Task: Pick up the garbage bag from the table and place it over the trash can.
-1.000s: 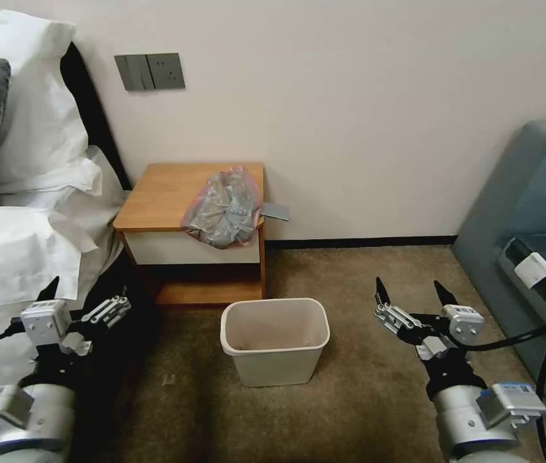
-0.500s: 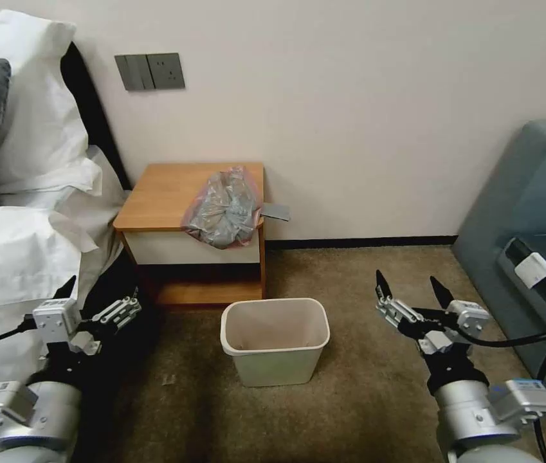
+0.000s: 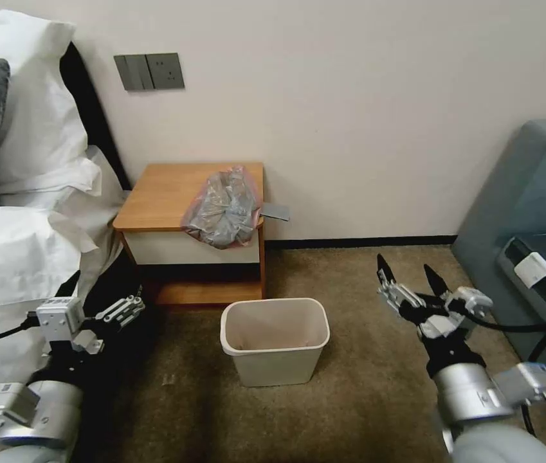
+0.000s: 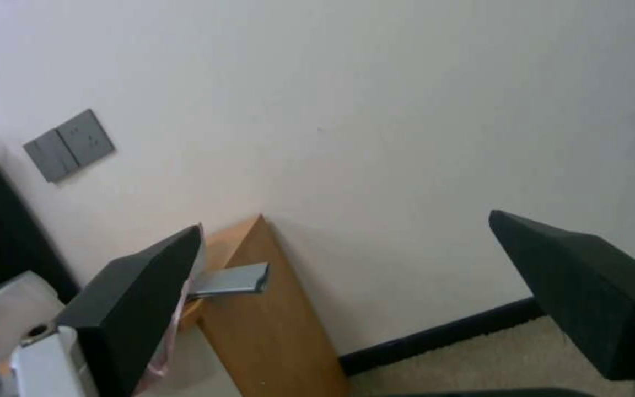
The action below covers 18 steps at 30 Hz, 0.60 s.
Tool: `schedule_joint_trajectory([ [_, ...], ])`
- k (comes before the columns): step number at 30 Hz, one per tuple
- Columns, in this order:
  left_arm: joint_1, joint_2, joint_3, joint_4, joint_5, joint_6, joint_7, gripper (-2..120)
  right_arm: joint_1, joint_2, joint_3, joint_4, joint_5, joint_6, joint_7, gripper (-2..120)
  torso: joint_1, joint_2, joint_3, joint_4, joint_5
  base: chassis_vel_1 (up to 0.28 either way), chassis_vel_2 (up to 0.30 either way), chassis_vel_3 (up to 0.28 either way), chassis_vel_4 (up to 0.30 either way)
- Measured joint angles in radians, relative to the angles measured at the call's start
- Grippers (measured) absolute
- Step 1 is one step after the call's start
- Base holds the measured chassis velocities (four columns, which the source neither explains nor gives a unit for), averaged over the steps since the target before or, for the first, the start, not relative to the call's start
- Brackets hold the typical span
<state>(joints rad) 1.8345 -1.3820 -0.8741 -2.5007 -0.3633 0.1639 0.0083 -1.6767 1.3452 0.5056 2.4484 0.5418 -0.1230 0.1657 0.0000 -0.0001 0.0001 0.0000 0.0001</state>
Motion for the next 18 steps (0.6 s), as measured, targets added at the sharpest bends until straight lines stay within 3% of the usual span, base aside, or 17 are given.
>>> schedule_joint_trajectory([
  [12,-0.001,-0.007,0.002,0.001,0.003,0.0,0.001,100,-0.001,-0.008,0.0,0.001,0.021,-0.006,0.0,100,0.0,0.0,0.0,-0.0001,-0.0001,0.0,0.0,0.0,0.0],
  [18,0.002,-0.011,0.002,0.001,0.003,0.0,0.001,100,0.134,-0.042,-0.008,-0.089,0.275,-0.03,0.014,100,0.0,0.0,0.0,0.0001,-0.0001,0.0,0.0,0.0,0.0],
])
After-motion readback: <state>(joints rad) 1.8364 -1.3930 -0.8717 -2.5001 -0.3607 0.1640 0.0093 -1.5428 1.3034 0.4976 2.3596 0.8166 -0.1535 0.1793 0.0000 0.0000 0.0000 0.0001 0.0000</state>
